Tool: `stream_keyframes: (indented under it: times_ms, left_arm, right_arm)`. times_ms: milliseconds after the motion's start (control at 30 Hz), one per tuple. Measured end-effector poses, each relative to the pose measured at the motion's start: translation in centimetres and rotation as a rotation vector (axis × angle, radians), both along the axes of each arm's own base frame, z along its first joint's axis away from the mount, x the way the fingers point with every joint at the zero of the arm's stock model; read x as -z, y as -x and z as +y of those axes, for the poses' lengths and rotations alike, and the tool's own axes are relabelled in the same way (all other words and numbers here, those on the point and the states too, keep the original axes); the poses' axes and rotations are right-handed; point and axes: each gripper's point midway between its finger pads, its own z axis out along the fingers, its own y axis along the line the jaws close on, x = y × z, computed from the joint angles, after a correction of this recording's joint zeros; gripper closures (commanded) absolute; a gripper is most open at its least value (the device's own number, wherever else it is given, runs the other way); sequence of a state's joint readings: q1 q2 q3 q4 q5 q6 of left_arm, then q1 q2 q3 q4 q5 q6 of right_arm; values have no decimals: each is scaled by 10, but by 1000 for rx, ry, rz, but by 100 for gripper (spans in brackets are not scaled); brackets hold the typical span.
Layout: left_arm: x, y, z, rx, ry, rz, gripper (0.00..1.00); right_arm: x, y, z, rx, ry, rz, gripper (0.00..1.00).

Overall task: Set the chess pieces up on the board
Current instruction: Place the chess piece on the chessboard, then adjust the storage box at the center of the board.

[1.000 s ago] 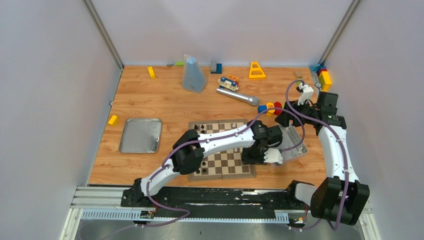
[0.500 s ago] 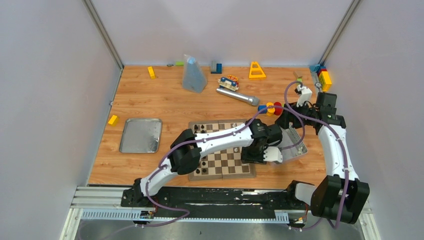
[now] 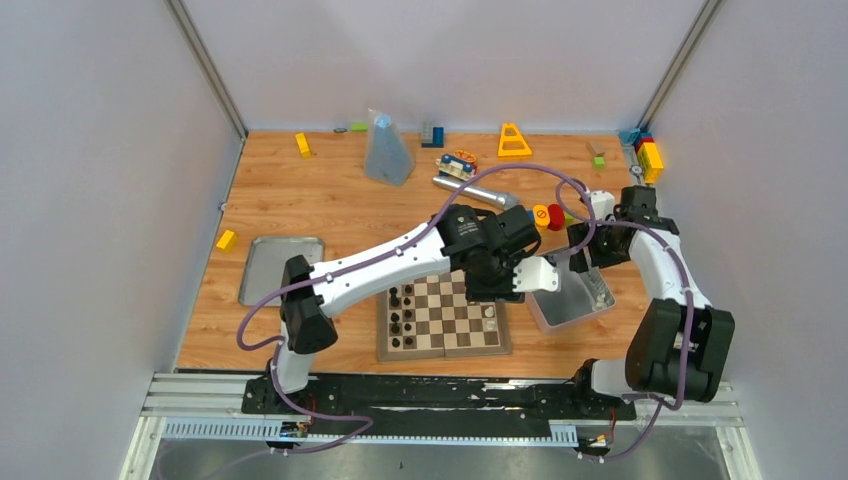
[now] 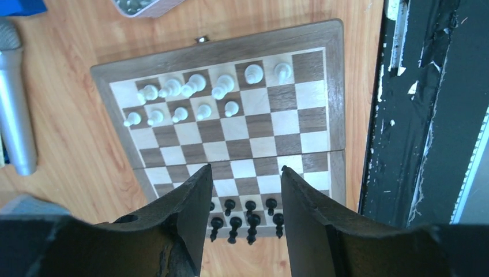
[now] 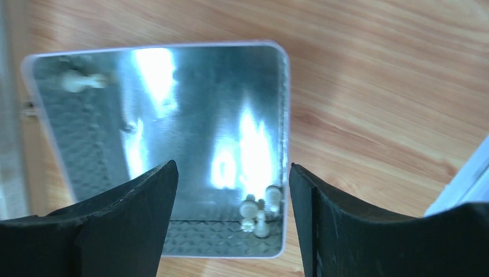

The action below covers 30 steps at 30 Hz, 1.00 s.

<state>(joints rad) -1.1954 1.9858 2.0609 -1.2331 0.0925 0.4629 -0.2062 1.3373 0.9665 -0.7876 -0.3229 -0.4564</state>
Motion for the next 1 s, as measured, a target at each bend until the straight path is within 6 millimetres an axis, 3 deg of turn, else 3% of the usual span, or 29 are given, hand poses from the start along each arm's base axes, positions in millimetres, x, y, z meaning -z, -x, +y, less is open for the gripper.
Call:
stream_keyframes:
  times_ms: [67, 233, 367, 533, 633, 767, 933, 1000]
  left_arm:
    - [-7, -5, 5, -13, 16, -8, 44]
    - [-3, -17, 16, -44, 11, -8, 44]
    - [5, -21, 22, -59, -13, 1, 44]
    - [13, -20, 25, -59, -30, 8, 44]
    - [17, -19, 28, -59, -41, 9, 44]
    - [15, -19, 32, -59, -37, 1, 43]
    - [5, -21, 37, -67, -12, -18, 43]
    - [3, -23, 38, -72, -4, -23, 43]
  right_arm:
    - [15, 0, -13, 10, 60, 53, 36]
    - [49, 2, -38, 31, 160, 176, 66]
    - [64, 6, -57, 83, 188, 237, 78]
    - [65, 15, -82, 181, 182, 252, 85]
    - [65, 23, -99, 259, 169, 256, 84]
    - [65, 48, -124, 399, 144, 267, 74]
    - [55, 81, -126, 482, 121, 266, 41]
    - [41, 82, -119, 470, 110, 226, 34]
